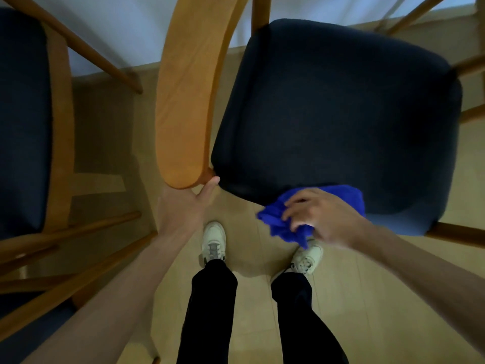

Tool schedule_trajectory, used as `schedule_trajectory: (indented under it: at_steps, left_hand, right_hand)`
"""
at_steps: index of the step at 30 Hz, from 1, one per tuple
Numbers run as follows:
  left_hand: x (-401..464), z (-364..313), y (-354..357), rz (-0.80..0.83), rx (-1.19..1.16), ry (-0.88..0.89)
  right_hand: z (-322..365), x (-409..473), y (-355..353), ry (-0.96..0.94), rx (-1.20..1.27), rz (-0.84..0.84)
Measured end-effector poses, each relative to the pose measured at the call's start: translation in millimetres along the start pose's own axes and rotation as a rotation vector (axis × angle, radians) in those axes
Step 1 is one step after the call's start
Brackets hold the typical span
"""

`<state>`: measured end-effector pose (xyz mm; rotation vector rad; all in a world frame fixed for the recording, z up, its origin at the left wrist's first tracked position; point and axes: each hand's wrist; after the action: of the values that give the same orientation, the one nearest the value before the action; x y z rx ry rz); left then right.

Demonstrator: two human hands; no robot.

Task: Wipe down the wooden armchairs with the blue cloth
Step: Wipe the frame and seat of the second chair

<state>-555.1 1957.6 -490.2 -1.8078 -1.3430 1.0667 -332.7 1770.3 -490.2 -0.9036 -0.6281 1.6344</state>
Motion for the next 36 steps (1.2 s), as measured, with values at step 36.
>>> schedule_trajectory:
  at_steps: [36]
  left_hand:
    - [-47.6, -97.3, 50.5, 0.308, 0.351, 0.96]
  right_hand:
    - [-48.9, -102.2, 4.3, 0.13, 0.073, -0.243]
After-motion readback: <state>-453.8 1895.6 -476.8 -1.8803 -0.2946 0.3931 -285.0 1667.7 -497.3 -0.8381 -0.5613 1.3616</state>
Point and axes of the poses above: each hand's wrist, its own x-axis towards the middle knuckle, its own y-axis out of the palm, z = x × y, and after that the axes turned 14 degrees about -z, right-handed
